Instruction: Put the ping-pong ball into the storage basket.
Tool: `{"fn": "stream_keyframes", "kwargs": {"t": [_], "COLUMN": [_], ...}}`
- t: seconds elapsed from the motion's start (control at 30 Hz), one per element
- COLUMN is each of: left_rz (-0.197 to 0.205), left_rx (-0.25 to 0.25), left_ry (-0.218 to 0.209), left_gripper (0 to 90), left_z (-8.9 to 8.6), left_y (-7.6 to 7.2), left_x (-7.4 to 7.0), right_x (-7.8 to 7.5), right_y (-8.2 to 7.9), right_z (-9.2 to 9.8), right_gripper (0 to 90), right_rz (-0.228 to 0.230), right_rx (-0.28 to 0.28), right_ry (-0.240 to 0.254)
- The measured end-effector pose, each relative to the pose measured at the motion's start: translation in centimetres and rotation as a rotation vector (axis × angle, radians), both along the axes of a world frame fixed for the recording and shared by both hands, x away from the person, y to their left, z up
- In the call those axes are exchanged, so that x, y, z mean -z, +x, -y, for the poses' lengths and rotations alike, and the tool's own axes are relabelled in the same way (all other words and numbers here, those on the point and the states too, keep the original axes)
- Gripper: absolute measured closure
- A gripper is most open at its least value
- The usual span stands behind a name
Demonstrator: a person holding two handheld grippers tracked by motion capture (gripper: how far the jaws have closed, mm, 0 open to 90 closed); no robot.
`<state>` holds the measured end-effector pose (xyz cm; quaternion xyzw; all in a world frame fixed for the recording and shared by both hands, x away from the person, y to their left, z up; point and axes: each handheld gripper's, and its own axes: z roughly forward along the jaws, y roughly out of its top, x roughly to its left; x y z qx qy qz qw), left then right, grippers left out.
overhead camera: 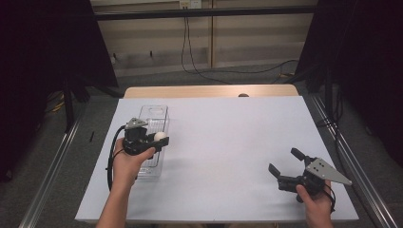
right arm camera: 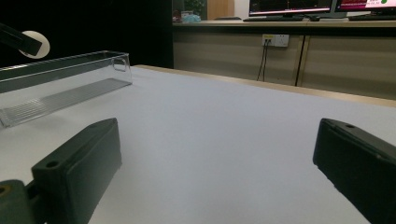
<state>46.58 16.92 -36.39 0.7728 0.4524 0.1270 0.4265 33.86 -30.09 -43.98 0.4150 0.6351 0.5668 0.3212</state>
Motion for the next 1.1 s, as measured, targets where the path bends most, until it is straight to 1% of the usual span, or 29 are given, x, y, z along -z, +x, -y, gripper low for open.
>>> {"fn": "stream_keyframes", "kwargs": {"t": [0.03, 0.1, 0.17, 0.2, 0.23, 0.33, 0.37, 0.4, 0.43, 0.53, 0.57, 0.6, 0.63, 0.67, 0.7, 0.73, 0.77, 0.8, 0.83, 0.87, 0.93, 0.97, 1.0, 1.03, 1.07, 1.1], "left_rz": [-0.002, -0.002, 0.0, -0.001, 0.002, 0.001, 0.002, 0.007, 0.005, 0.005, 0.005, 0.005, 0.01, 0.01, 0.011, 0.012, 0.009, 0.01, 0.008, 0.014, 0.013, 0.014, 0.011, 0.012, 0.012, 0.011], "left_rx": [0.009, 0.002, -0.004, 0.0, -0.018, -0.001, -0.007, -0.023, -0.023, -0.015, -0.027, -0.021, -0.029, -0.032, -0.03, -0.039, -0.029, -0.035, -0.028, -0.046, -0.037, -0.049, -0.053, -0.046, -0.051, -0.05], "left_ry": [0.008, 0.016, 0.004, 0.01, 0.005, 0.014, 0.011, -0.006, -0.006, 0.018, 0.002, 0.015, 0.021, 0.016, 0.02, 0.017, 0.031, 0.021, 0.029, 0.02, 0.026, 0.014, 0.019, 0.027, 0.022, 0.031], "left_gripper": [51.2, 51.2, 51.1, 51.1, 51.2, 51.1, 51.1, 51.2, 51.1, 51.2, 51.1, 51.1, 51.1, 51.1, 51.1, 51.1, 51.1, 51.2, 51.1, 51.1, 51.1, 51.2, 51.2, 51.1, 51.1, 51.1], "left_z": [-0.1, -0.2, -0.2, -0.3, -0.3, -0.5, -0.6, -0.4, -0.5, -0.8, -0.8, -1.0, -1.0, -1.0, -1.1, -1.0, -1.2, -1.2, -1.4, -1.3, -1.6, -1.6, -1.7, -1.9, -1.9, -2.1], "left_y": [0.0, 0.0, 0.0, 0.0, 0.0, 0.1, 0.1, 0.0, 0.0, 0.1, 0.0, 0.0, 0.0, 0.0, 0.0, 0.0, 0.0, 0.0, 0.1, 0.0, 0.0, 0.0, 0.0, 0.0, 0.0, 0.0], "left_x": [0.0, 0.0, 0.0, 0.0, 0.0, 0.0, 0.0, 0.1, 0.1, 0.2, 0.2, 0.2, 0.2, 0.2, 0.1, 0.2, 0.2, 0.2, 0.2, 0.2, 0.3, 0.3, 0.4, 0.4, 0.5, 0.5], "right_x": [0.0, 0.0, 0.0, 0.0, 0.0, 0.0, 0.0, 0.0, 0.0, 0.0, 0.0, 0.0, 0.0, 0.0, 0.0, 0.0, 0.0, 0.0, 0.0, 0.0, 0.0, 0.0, 0.0, 0.0, 0.0, 0.1], "right_y": [0.0, 0.0, 0.0, 0.0, 0.0, 0.0, 0.0, 0.0, 0.0, 0.0, 0.0, 0.0, 0.0, 0.0, 0.0, 0.0, 0.0, 0.0, 0.0, 0.0, 0.0, 0.0, 0.0, 0.0, 0.0, 0.0], "right_z": [0.0, 0.0, 0.0, 0.0, 0.0, 0.0, 0.0, 0.0, 0.0, 0.0, 0.0, 0.0, 0.0, 0.0, 0.0, 0.0, 0.0, 0.0, -0.1, -0.1, 0.0, 0.0, -0.1, -0.1, -0.1, -0.1], "right_gripper": [0.7, 0.7, 0.7, 0.7, 0.7, 0.7, 0.7, 0.7, 0.7, 0.7, 0.7, 0.7, 0.7, 0.7, 0.7, 0.7, 0.7, 0.7, 0.7, 0.7, 0.7, 0.7, 0.7, 0.7, 0.7, 0.7], "right_rz": [-0.001, -0.003, -0.004, -0.002, 0.0, 0.001, 0.0, 0.0, -0.002, 0.0, -0.001, -0.001, -0.001, -0.004, -0.003, -0.001, -0.002, -0.003, -0.002, -0.002, -0.001, -0.002, -0.003, -0.004, -0.003, -0.004], "right_rx": [0.0, -0.001, -0.001, -0.002, -0.005, -0.004, 0.002, -0.004, -0.001, -0.004, -0.001, -0.001, -0.002, -0.005, -0.003, 0.004, -0.003, 0.003, 0.005, 0.004, 0.003, 0.003, 0.005, 0.004, 0.002, -0.001], "right_ry": [0.0, -0.001, -0.002, -0.003, -0.001, -0.003, 0.002, -0.006, -0.004, -0.002, 0.001, -0.003, -0.001, -0.002, -0.002, 0.007, -0.003, 0.001, 0.002, 0.003, -0.002, -0.002, 0.0, -0.003, -0.006, -0.011]}}
